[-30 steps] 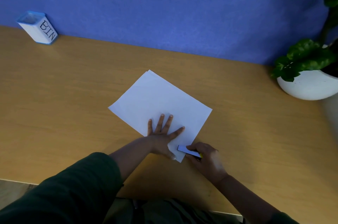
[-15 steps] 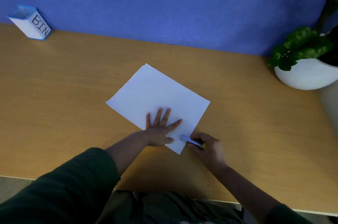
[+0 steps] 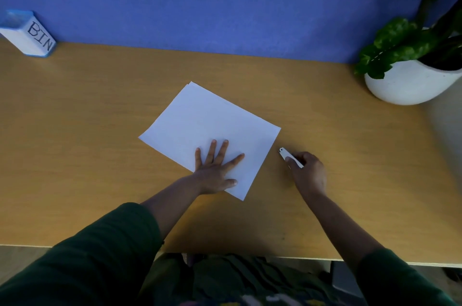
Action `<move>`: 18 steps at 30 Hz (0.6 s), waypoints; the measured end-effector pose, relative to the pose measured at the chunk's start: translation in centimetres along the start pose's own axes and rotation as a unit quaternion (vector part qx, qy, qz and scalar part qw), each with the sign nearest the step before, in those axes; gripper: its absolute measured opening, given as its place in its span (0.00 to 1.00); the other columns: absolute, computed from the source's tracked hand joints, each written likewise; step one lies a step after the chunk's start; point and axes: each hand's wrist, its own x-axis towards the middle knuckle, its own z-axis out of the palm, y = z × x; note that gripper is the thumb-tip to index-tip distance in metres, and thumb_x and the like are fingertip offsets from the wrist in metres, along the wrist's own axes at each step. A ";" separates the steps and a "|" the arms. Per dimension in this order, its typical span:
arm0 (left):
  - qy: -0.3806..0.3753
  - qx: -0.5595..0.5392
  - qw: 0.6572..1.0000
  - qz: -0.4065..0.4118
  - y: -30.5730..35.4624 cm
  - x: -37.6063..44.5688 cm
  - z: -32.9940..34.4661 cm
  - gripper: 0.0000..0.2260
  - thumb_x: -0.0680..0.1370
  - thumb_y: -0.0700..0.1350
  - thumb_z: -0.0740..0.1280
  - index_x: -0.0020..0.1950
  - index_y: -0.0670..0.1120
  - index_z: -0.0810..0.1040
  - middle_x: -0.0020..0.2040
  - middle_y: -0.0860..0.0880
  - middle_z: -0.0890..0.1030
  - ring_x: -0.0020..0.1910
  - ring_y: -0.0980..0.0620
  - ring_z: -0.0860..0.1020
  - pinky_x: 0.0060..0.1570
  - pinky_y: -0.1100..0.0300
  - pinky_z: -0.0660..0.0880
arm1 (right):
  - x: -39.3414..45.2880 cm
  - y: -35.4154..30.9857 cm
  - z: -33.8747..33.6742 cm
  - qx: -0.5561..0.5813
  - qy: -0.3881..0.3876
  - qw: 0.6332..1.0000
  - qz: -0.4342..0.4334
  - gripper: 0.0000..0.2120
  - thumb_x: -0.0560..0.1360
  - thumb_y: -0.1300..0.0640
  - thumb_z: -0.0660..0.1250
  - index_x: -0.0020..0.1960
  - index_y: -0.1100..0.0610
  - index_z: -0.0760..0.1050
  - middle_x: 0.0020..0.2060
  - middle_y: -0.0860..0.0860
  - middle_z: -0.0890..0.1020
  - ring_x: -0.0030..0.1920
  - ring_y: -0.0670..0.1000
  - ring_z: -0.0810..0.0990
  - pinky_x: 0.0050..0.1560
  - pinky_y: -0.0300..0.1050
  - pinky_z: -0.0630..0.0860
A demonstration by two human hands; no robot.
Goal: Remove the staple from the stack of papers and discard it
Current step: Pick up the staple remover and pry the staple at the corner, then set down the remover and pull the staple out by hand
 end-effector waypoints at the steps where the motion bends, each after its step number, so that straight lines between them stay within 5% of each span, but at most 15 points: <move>1: 0.002 0.000 1.000 -0.001 0.0 0.0 0.0 0.33 0.78 0.62 0.53 0.73 0.62 0.32 0.72 0.50 0.23 0.65 0.47 0.19 0.63 0.41 0.24 | 0.1 -0.1 0.0 -0.019 -0.001 1.000 -0.004 0.12 0.74 0.50 0.67 0.53 0.56 0.79 0.50 0.54 0.82 0.52 0.56 0.76 0.50 0.51 0.75; 6: 0.004 0.002 1.000 -0.002 -0.1 0.1 0.1 0.33 0.78 0.63 0.53 0.73 0.62 0.33 0.73 0.50 0.24 0.68 0.46 0.20 0.65 0.39 0.26 | -1.6 -1.5 0.2 -0.125 0.080 0.985 -0.090 0.14 0.72 0.53 0.69 0.55 0.57 0.78 0.56 0.56 0.78 0.59 0.60 0.71 0.57 0.55 0.69; 10: 0.007 0.007 1.000 -0.006 0.0 0.2 0.0 0.33 0.78 0.63 0.53 0.74 0.62 0.34 0.73 0.49 0.25 0.70 0.44 0.23 0.66 0.39 0.27 | -5.1 -2.3 2.4 -0.120 -0.034 0.962 -0.241 0.07 0.70 0.62 0.70 0.48 0.61 0.81 0.47 0.58 0.82 0.50 0.60 0.78 0.50 0.50 0.75; 13: 0.004 -0.003 1.000 -0.004 0.0 0.2 -0.1 0.32 0.78 0.62 0.53 0.74 0.61 0.35 0.74 0.49 0.25 0.70 0.44 0.24 0.66 0.39 0.28 | -6.4 -2.7 3.9 -0.117 -0.124 0.961 -0.216 0.11 0.75 0.56 0.66 0.55 0.56 0.80 0.53 0.53 0.80 0.56 0.54 0.75 0.50 0.46 0.74; 18: 0.005 -0.011 1.000 -0.002 -0.2 0.3 -0.1 0.32 0.79 0.60 0.54 0.74 0.61 0.36 0.74 0.49 0.27 0.71 0.44 0.25 0.67 0.38 0.30 | -6.8 -4.4 5.2 -0.129 -0.141 0.961 -0.200 0.14 0.76 0.49 0.64 0.55 0.54 0.80 0.53 0.50 0.81 0.53 0.50 0.78 0.47 0.43 0.75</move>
